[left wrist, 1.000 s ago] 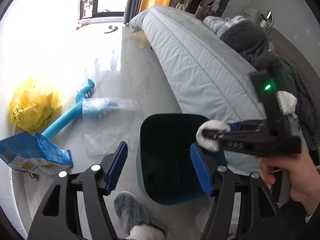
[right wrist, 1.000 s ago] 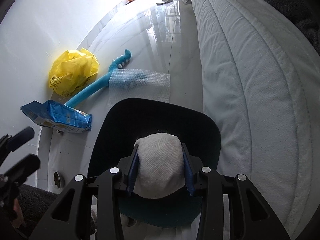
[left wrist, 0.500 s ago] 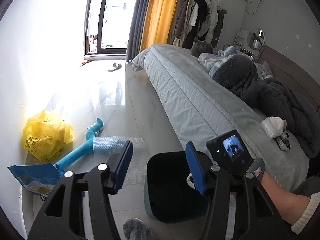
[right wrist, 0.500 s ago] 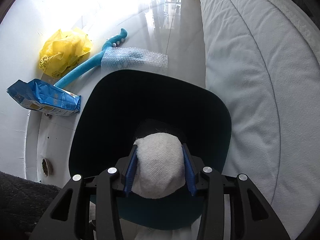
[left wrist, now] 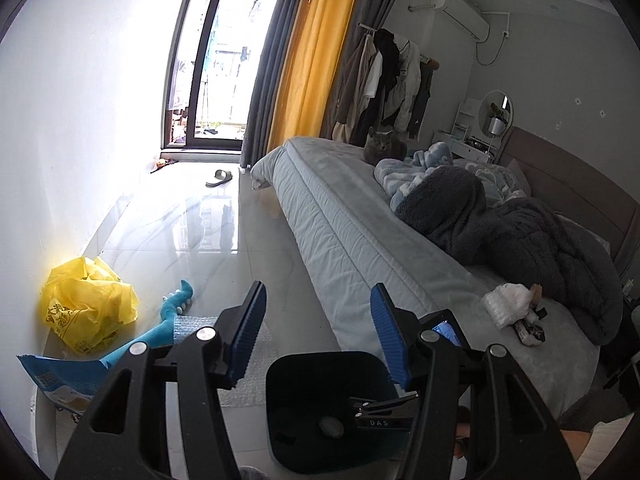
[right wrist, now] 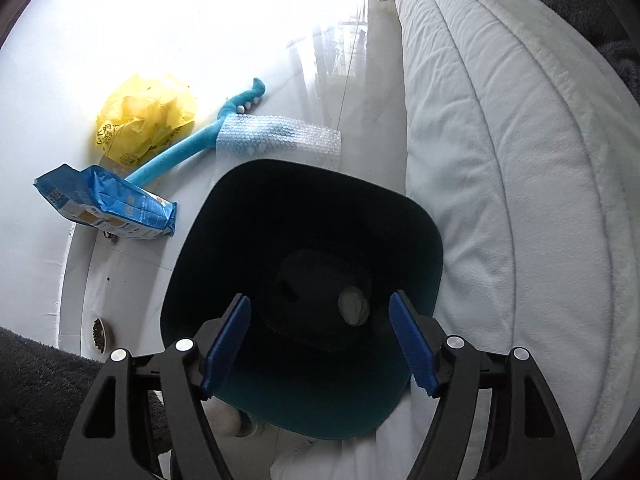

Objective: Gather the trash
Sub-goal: 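Open the right tool to drop the tissue ball into the bin, then move the right tool back to the bed and grasp another white tissue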

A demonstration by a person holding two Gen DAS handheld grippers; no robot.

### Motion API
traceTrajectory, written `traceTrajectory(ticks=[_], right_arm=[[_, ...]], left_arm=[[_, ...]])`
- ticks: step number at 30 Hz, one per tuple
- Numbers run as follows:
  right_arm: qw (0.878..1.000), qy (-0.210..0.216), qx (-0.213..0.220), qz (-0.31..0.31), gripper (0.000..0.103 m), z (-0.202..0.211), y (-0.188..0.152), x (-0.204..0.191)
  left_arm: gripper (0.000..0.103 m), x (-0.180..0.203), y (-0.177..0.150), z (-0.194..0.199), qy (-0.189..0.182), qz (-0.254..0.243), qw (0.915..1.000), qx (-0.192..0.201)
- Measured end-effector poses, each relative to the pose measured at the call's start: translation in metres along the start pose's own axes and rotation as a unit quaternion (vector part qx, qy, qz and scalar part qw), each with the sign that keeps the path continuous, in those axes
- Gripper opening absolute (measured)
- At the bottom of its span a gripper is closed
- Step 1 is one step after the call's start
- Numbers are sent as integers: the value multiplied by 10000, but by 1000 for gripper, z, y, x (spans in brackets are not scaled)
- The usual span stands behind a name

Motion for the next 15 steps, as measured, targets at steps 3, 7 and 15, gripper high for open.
traceTrajectory(ticks=[3, 7, 15], right_arm=[[9994, 141, 307, 84, 76, 22, -1, 1], [9964, 239, 781, 219, 78, 56, -3, 6], [9886, 171, 1479, 241, 80, 114, -13, 34]], left_arm=[[57, 11, 4, 1, -79, -13, 10000, 55], [59, 25, 6, 2, -170, -2, 9998, 95], [63, 54, 7, -1, -350, -45, 9993, 107]])
Point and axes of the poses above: each gripper's, at about its wrist camera, not at the fingertips, and z roughly against the way its jaws point, x to its right, y to its top, the point moved 2 cm from there along -z, roughly the way its jaws point, and after that the axes turned 4 degrees about x, right-handed, at the moved point
